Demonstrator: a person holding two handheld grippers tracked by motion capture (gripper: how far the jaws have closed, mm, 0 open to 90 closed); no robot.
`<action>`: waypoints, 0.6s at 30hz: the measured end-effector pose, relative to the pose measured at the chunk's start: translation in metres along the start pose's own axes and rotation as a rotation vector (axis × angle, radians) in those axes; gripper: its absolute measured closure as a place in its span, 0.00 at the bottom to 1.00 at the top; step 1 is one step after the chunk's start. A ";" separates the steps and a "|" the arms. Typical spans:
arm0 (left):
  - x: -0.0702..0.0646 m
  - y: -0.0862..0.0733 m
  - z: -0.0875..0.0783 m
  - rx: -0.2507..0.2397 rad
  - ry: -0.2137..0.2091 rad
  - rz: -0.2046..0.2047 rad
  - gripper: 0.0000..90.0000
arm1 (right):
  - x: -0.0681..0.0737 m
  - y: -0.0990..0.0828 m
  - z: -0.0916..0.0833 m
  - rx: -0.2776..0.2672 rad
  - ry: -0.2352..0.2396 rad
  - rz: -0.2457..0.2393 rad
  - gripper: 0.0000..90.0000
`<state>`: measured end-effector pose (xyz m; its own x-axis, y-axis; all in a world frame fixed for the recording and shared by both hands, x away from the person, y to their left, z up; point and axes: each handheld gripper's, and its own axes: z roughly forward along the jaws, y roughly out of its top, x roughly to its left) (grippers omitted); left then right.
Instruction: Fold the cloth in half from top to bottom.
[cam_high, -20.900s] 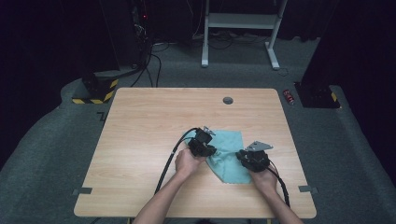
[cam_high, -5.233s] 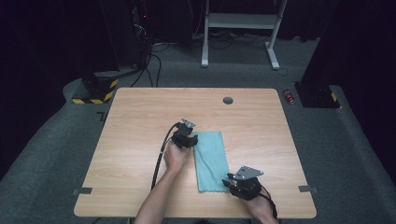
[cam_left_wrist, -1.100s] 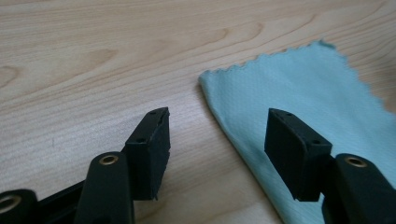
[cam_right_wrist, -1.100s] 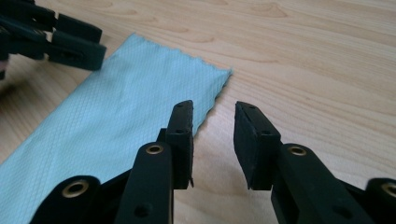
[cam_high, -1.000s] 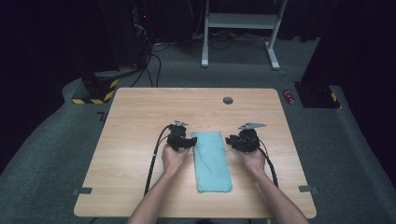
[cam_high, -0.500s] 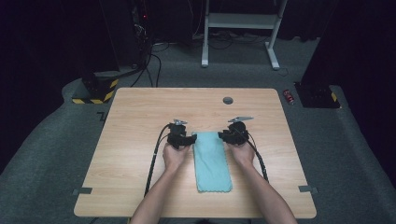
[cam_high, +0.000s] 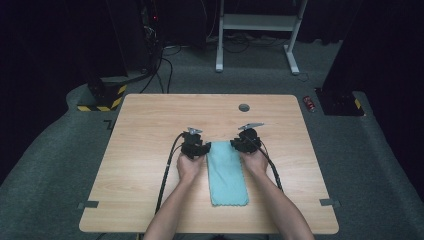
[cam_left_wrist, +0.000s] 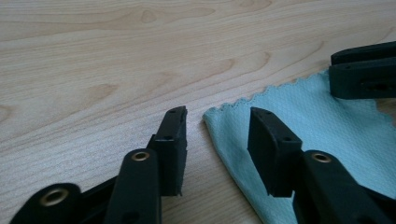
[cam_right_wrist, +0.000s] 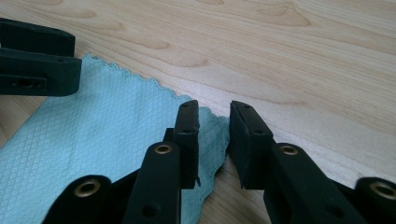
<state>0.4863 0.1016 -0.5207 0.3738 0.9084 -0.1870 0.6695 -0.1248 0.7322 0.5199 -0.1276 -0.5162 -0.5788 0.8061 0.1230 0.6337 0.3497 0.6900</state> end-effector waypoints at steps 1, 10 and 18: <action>0.000 0.000 0.000 0.000 -0.001 0.002 0.66 | 0.000 0.001 0.000 0.003 0.003 -0.002 0.83; -0.003 0.007 0.006 0.038 -0.028 0.020 0.92 | -0.002 0.000 0.001 0.007 0.005 -0.017 0.98; 0.002 0.007 0.007 0.047 -0.069 -0.009 0.99 | -0.004 0.001 -0.003 -0.005 0.012 -0.014 1.00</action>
<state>0.4965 0.0998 -0.5202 0.4094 0.8804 -0.2392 0.7020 -0.1365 0.6990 0.5210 -0.1316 -0.5137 -0.5937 0.7955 0.1214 0.6228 0.3587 0.6954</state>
